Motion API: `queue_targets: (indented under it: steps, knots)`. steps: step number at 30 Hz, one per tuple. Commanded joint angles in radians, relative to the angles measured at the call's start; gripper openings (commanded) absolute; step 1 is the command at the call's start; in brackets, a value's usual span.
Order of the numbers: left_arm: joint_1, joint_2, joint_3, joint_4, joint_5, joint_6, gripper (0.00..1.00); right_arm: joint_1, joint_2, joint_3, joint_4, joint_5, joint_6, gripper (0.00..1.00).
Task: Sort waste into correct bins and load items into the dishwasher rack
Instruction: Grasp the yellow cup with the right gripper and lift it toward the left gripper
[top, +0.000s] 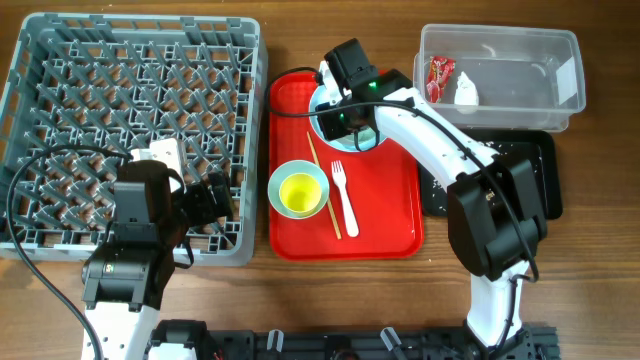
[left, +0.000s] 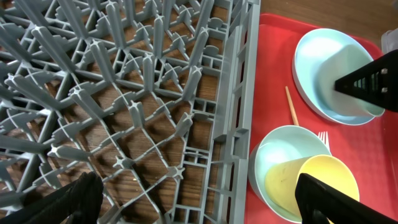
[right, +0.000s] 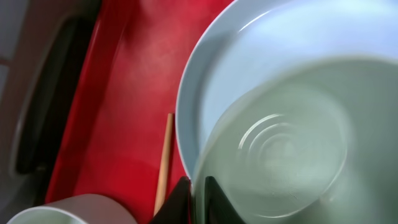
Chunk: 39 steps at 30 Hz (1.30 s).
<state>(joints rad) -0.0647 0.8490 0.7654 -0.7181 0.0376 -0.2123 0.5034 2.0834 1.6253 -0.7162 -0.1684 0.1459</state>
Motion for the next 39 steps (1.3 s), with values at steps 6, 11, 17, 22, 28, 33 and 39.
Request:
queue_targets:
  steps: [6,11,17,22,28,33,39]
  knots:
    - [-0.005,-0.008,0.018,0.002,-0.006,-0.005,1.0,0.003,-0.199,0.013,-0.069,-0.071,0.043,0.38]
    - [-0.005,-0.008,0.018,0.002,-0.006,-0.005,1.0,0.03,-0.291,0.01,-0.289,-0.137,0.094,0.44]
    - [-0.005,-0.008,0.018,0.002,-0.006,-0.005,1.0,0.12,-0.286,-0.148,-0.258,-0.137,0.201,0.47]
    - [-0.005,-0.008,0.018,0.002,-0.006,-0.005,1.0,0.165,-0.286,-0.298,-0.095,-0.111,0.261,0.43]
    - [-0.005,-0.006,0.018,0.003,-0.005,-0.005,1.0,0.174,-0.273,-0.393,0.009,-0.042,0.336,0.23]
    - [-0.005,0.003,0.018,0.001,-0.005,-0.005,1.0,0.173,-0.275,-0.389,0.058,-0.042,0.356,0.04]
    - [-0.005,0.003,0.018,0.002,0.008,-0.006,1.0,0.133,-0.352,-0.286,-0.026,-0.043,0.342,0.04]
